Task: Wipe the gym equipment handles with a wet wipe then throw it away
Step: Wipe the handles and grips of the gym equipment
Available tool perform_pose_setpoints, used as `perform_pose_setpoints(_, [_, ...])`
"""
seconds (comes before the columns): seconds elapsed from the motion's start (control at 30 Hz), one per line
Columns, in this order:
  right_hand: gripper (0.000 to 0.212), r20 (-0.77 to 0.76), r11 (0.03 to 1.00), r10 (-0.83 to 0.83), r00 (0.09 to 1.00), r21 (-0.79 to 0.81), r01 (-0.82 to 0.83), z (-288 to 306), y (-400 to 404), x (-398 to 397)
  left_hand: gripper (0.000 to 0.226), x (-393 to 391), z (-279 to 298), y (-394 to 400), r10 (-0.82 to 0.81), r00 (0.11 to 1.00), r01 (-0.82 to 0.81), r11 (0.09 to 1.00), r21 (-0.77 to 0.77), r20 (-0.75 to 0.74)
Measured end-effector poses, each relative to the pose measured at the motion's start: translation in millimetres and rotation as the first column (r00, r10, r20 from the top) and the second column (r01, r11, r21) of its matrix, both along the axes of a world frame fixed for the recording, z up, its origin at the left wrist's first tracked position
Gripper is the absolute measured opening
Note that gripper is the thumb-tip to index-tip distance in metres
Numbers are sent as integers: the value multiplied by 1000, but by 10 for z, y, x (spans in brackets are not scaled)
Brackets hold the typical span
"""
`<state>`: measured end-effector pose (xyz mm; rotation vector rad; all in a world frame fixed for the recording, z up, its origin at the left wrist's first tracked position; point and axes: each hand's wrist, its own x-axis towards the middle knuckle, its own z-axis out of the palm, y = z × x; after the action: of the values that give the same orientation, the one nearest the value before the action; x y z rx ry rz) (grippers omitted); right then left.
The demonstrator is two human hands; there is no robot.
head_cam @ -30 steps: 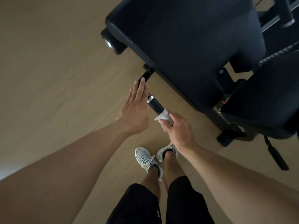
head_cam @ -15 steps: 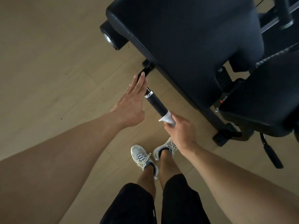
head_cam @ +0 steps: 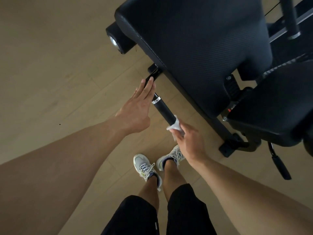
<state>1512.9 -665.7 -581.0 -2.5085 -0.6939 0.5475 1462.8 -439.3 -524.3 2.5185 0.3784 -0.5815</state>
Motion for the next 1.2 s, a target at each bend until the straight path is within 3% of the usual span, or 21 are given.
perform_pose_setpoints(0.1, [37,7,1000,-3,1000,10,3,49,76,20,106,-4,-4,-3,5,1000,-5,1000,6,15])
perform_pose_setpoints(0.2, [23,-1,986,54,999,155,-54,210,633,153,106,-3,36,8,2,1000,-1,1000,-22,11])
perform_pose_setpoints(0.3, [28,33,978,-19,999,210,11,238,868,186,107,-1,63,38,-5,1000,5,1000,-25,11])
perform_pose_setpoints(0.53, [29,-19,998,-41,999,54,42,12,-232,-45,108,13,71,-10,-8,1000,8,1000,13,-2])
perform_pose_setpoints(0.6, [29,-25,999,-9,1000,33,10,59,-113,16,108,14,76,-21,-2,1000,2,1000,25,-4])
perform_pose_setpoints(0.7, [26,-9,984,68,998,166,-66,256,523,178,108,18,101,-31,-2,1000,3,1000,26,-15])
perform_pose_setpoints(0.8, [35,-44,981,15,999,194,-6,290,966,242,108,30,144,-24,9,999,-9,1000,17,-39])
perform_pose_setpoints(0.87, [43,-25,978,11,1000,209,-5,211,844,189,107,46,161,-18,-4,999,5,1000,22,-46])
perform_pose_setpoints(1.03, [51,55,1000,15,998,10,-16,5,-79,-48,107,56,153,-35,3,999,-2,1000,27,-53])
perform_pose_setpoints(1.2, [39,75,999,0,997,46,-3,107,402,75,107,74,172,-52,-2,999,3,1000,30,-53])
